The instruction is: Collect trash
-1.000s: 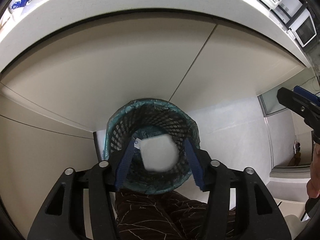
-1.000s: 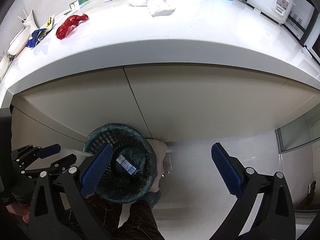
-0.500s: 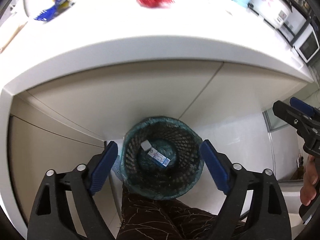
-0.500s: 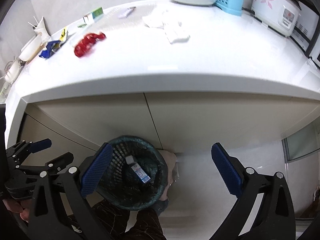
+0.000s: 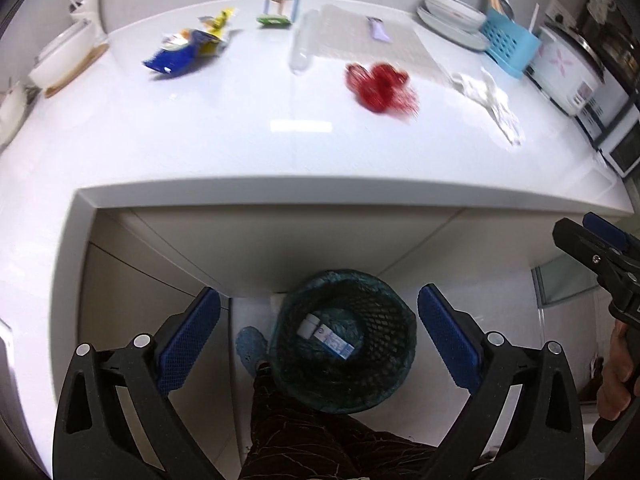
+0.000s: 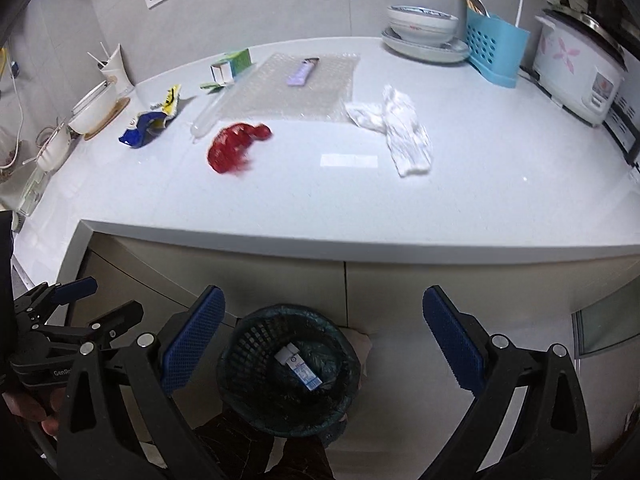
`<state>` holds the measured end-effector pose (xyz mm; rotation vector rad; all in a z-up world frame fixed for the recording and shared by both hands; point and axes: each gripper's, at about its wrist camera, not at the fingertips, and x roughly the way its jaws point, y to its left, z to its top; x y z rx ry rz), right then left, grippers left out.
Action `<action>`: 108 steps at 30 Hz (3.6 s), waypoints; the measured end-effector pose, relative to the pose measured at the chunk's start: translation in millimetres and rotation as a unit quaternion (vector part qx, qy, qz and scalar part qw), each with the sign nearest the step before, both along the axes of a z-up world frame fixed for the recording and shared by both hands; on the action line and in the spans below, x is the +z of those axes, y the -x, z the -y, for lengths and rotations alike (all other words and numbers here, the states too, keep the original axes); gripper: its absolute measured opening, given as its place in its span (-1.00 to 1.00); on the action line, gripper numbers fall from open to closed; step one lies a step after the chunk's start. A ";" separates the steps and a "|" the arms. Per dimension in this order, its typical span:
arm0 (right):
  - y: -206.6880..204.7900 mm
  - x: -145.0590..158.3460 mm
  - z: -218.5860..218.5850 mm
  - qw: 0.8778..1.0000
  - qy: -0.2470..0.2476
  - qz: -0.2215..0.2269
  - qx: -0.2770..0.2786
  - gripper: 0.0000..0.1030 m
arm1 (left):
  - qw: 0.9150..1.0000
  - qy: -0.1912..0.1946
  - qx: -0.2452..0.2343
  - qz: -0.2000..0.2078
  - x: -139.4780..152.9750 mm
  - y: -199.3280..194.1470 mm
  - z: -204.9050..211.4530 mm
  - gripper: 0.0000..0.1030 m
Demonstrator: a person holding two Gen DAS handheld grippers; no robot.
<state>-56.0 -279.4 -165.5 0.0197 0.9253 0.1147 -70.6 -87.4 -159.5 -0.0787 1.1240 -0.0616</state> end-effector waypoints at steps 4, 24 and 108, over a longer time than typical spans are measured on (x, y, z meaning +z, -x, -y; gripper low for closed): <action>-7.5 11.4 -10.5 1.000 0.000 0.005 0.006 0.85 | 1.000 -0.002 0.015 0.009 13.1 -4.8 -13.8 0.88; -60.8 40.4 -50.3 1.000 0.005 -0.003 0.011 0.85 | 0.998 -0.011 0.055 0.035 50.7 -55.8 -80.5 0.86; -205.2 -14.6 -109.0 0.985 0.026 -0.166 -0.046 -0.71 | 0.999 0.023 0.036 -0.032 22.9 -236.3 -180.2 -0.55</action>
